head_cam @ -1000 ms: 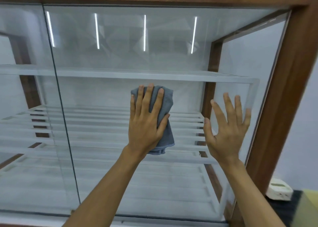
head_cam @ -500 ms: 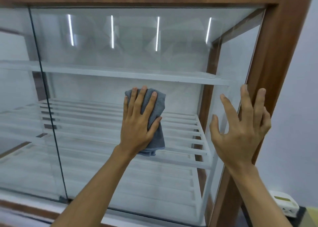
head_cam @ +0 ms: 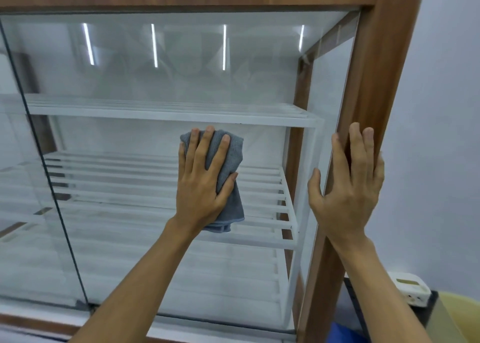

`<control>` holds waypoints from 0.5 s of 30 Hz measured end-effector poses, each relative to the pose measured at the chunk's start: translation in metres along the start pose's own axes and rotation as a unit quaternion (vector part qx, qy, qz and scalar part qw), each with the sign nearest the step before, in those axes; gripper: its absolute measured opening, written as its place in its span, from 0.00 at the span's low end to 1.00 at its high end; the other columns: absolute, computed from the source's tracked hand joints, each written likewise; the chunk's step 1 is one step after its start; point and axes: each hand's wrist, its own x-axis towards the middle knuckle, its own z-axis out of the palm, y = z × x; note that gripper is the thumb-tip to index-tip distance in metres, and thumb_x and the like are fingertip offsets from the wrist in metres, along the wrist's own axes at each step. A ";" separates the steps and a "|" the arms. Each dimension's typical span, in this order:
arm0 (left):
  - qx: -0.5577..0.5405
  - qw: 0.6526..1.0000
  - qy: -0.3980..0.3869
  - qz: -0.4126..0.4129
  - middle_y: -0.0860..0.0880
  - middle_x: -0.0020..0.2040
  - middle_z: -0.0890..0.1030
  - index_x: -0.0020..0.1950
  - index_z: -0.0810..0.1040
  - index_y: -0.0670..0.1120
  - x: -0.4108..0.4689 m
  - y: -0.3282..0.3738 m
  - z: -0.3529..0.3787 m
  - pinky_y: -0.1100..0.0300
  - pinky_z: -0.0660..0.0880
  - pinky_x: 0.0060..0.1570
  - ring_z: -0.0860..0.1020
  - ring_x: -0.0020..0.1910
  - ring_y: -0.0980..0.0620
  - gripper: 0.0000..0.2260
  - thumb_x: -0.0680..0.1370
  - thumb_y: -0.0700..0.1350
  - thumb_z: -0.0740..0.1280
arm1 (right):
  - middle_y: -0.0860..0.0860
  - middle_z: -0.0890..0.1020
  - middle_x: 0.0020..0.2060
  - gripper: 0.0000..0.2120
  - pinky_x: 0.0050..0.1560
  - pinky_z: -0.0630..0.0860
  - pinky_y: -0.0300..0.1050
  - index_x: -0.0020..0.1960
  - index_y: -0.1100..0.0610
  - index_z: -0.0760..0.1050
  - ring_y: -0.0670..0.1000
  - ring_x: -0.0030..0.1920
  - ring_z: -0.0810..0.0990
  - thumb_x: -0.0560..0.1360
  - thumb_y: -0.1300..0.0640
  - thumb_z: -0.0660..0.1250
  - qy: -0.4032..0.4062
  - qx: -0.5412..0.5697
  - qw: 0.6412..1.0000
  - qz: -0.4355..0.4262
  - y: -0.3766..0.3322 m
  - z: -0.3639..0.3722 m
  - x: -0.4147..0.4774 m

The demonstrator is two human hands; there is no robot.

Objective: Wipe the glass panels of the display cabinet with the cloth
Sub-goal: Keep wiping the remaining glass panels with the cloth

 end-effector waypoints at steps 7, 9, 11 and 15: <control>0.003 1.000 0.003 0.010 0.39 0.79 0.59 0.80 0.61 0.45 0.013 0.018 0.007 0.42 0.46 0.80 0.53 0.80 0.37 0.28 0.82 0.54 0.62 | 0.59 0.66 0.76 0.32 0.76 0.62 0.64 0.76 0.64 0.66 0.59 0.78 0.60 0.75 0.59 0.72 -0.011 0.013 1.000 0.015 0.002 -0.001 0.001; 0.006 1.000 0.002 0.022 0.39 0.80 0.59 0.80 0.61 0.45 0.019 0.029 0.011 0.41 0.47 0.80 0.53 0.80 0.37 0.29 0.82 0.54 0.62 | 0.59 0.65 0.77 0.34 0.76 0.61 0.63 0.76 0.64 0.64 0.59 0.78 0.59 0.74 0.59 0.71 -0.019 0.019 1.000 0.012 0.003 -0.003 0.001; 0.012 0.999 -0.007 0.041 0.38 0.80 0.60 0.80 0.62 0.44 0.024 0.045 0.016 0.41 0.47 0.80 0.54 0.80 0.37 0.28 0.82 0.54 0.62 | 0.59 0.64 0.77 0.35 0.78 0.59 0.61 0.77 0.64 0.62 0.59 0.79 0.59 0.74 0.59 0.71 -0.028 0.025 0.999 0.004 0.005 -0.004 0.000; 0.025 0.998 -0.027 0.057 0.37 0.79 0.62 0.79 0.65 0.42 0.023 0.070 0.024 0.41 0.47 0.80 0.55 0.80 0.37 0.27 0.82 0.54 0.61 | 0.58 0.62 0.78 0.36 0.79 0.56 0.58 0.78 0.63 0.60 0.57 0.80 0.56 0.75 0.59 0.72 -0.041 0.037 0.998 -0.005 0.010 -0.007 0.000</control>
